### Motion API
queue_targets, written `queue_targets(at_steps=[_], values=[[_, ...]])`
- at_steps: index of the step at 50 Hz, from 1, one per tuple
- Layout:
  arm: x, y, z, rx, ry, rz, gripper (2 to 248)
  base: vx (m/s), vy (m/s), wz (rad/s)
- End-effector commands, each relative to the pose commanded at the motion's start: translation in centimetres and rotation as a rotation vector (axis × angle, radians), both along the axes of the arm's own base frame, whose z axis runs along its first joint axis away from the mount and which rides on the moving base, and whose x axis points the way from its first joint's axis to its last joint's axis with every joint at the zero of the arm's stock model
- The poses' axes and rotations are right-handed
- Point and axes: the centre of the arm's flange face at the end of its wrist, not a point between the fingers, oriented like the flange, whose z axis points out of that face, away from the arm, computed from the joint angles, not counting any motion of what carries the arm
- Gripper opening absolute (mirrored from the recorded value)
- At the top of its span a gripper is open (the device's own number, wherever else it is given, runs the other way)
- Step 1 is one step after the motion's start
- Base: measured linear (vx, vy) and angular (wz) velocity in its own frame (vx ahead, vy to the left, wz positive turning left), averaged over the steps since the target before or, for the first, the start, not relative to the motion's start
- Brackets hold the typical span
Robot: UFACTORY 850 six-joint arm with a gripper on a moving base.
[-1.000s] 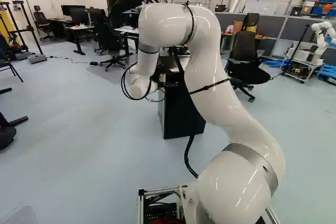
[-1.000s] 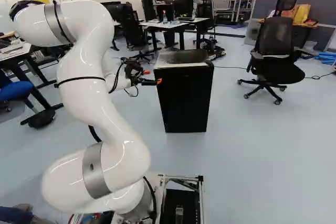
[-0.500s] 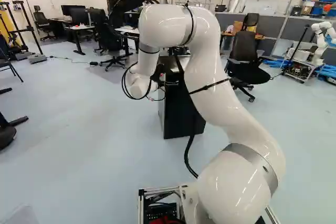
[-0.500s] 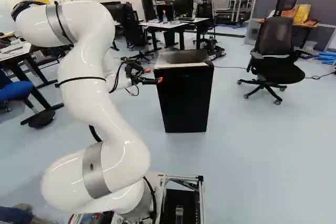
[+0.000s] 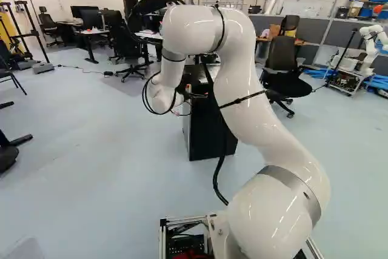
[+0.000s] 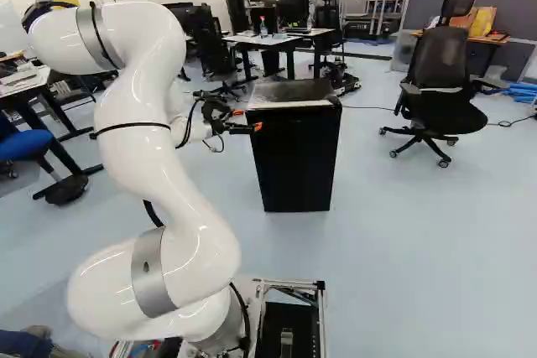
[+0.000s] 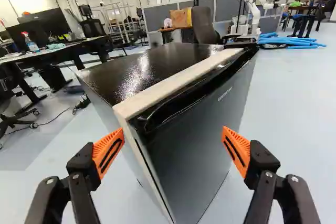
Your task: Grab a drink from the fridge
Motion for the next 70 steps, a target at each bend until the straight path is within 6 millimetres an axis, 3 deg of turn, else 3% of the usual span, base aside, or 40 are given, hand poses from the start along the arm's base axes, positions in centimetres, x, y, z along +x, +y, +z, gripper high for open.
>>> queue_targets(at_steps=[52,70], values=[[0.6,-1.6,0.0,0.004,-0.003,-0.047,247,0.0,0.0,0.0],[-0.6,-1.9,0.0,0.002,0.012,-0.058,247,-0.001,-0.001,-0.004]])
